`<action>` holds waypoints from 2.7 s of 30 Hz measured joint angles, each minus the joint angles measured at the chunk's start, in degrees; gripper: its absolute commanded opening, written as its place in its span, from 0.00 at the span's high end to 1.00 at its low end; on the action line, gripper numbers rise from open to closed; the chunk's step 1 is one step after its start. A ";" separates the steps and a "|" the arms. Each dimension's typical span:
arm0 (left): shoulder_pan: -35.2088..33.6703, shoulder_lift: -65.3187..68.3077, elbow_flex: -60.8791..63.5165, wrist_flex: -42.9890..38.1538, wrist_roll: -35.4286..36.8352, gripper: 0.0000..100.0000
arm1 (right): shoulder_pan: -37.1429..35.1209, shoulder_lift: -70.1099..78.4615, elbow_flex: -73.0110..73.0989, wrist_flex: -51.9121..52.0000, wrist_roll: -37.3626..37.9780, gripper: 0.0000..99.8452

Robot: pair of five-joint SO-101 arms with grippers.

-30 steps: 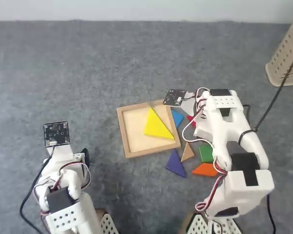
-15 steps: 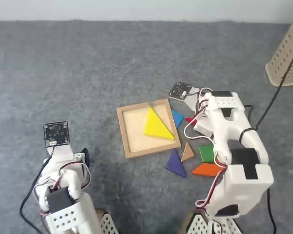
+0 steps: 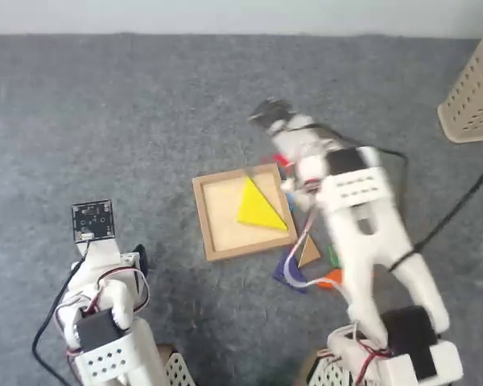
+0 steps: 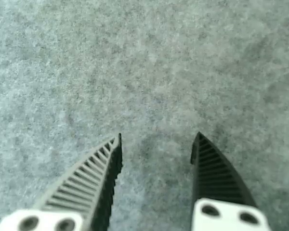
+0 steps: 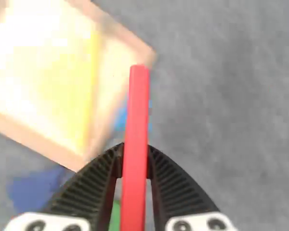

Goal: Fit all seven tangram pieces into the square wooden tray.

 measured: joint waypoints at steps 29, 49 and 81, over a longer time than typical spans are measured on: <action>0.00 0.00 0.00 0.00 0.00 0.77 | -6.77 25.05 -7.21 -11.60 -22.42 0.99; 0.00 0.00 0.00 0.00 0.00 0.77 | -12.13 20.04 -7.91 -17.05 26.73 0.99; 0.00 0.00 0.00 0.00 0.00 0.77 | -12.84 20.84 -4.13 -27.08 42.20 0.89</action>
